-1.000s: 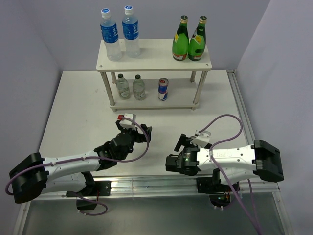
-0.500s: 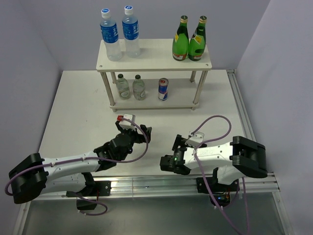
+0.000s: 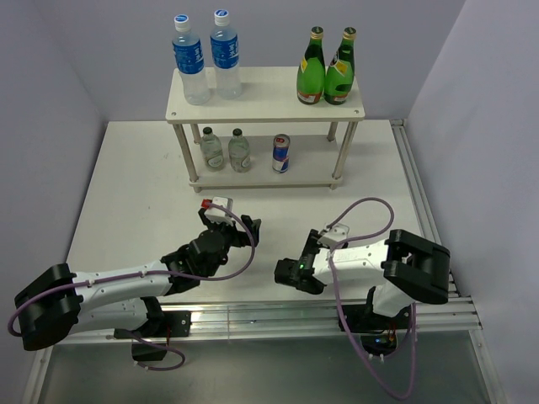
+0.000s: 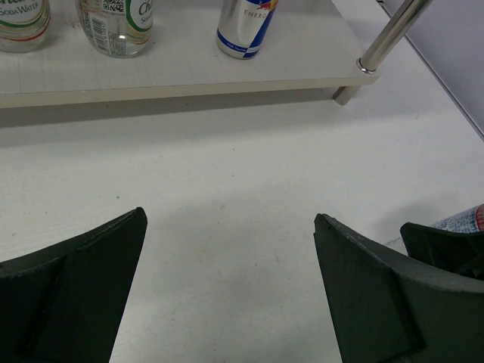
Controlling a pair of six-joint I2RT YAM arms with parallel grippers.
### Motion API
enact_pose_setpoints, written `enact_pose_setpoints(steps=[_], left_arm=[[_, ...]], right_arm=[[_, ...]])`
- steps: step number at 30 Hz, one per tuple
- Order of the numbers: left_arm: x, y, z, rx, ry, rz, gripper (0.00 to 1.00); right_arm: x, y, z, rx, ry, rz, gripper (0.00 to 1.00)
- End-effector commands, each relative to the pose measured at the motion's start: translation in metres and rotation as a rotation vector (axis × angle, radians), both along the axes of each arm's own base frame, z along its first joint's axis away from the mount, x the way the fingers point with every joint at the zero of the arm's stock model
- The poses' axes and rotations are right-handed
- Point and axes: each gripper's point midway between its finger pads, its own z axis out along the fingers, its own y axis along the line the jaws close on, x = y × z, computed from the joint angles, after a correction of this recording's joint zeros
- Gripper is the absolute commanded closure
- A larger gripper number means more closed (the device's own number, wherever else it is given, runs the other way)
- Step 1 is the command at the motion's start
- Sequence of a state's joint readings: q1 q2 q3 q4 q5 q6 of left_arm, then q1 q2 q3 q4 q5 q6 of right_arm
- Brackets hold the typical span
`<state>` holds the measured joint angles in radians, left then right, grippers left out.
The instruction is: Place and organize the beverage onto the shelf
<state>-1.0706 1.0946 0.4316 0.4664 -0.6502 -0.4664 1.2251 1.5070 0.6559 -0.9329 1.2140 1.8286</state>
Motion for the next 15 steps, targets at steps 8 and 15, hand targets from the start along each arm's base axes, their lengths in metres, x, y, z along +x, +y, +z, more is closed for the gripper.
enact_pose_setpoints(steps=[8,15], left_arm=[[0.001,-0.001,0.012,-0.048,-0.025,0.013,0.01],[-0.001,0.007,0.017,-0.063,-0.032,0.028,0.01]], right_arm=[[0.027,0.036,0.039,0.019,-0.106,0.025,0.99],[0.063,0.07,0.082,-0.01,-0.103,0.103,1.0]])
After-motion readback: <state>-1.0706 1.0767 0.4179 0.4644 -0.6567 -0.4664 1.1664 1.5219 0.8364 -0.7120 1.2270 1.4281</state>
